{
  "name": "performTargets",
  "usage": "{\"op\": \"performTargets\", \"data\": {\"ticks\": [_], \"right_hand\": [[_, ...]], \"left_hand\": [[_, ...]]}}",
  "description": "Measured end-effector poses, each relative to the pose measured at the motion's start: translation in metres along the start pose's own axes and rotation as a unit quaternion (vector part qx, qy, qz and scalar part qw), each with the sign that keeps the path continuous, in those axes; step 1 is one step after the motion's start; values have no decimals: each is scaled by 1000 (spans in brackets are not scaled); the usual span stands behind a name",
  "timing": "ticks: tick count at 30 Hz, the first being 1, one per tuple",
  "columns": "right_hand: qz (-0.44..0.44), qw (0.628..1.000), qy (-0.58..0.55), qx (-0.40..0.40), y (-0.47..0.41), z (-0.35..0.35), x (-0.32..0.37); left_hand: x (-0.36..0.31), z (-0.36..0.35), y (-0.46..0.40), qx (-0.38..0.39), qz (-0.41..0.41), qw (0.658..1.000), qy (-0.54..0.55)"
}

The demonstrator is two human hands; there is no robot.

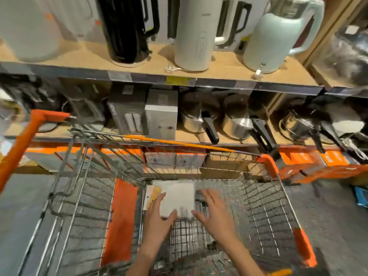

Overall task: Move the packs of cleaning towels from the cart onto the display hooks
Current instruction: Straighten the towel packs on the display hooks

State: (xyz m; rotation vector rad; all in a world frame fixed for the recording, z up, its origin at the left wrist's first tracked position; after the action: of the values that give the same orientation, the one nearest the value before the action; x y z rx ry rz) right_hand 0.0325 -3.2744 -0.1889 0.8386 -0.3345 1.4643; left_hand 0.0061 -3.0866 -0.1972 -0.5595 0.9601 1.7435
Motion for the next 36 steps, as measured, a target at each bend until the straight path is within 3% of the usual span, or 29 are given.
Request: {"op": "performTargets", "data": {"ticks": [9,18,23,26,31,36], "right_hand": [[-13,993,-48,106,-103,-83,-33],[-8,980,-55,192,-214,-184,-80],[7,976,-49,212,-254,-221,-90],[30,971,9,239,-269,-238,-92],[72,957,138,245,-276,-260,-92],[62,955,147,251,-265,-271,-102]], "left_hand": [[63,-23,-62,-71,76,993,54],[156,-93,-131,-137,198,967,86],[172,-111,-162,-154,179,966,104],[194,-118,-164,-174,210,954,127],[213,-122,-154,-227,240,942,51],[227,-137,-141,-239,278,930,36]]}}
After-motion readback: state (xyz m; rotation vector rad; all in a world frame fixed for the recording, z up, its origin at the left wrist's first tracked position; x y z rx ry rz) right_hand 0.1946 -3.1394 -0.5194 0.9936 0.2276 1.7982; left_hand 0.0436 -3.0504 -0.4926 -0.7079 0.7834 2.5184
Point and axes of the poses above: each hand's wrist, its own y-axis away from the middle knuckle, its own z-axis out of the back of the hand, x = y × z, the point moved 7 cm from there along -y, towards the middle knuckle, and after that the axes turned 13 degrees about -y, right-handed, at the moved point
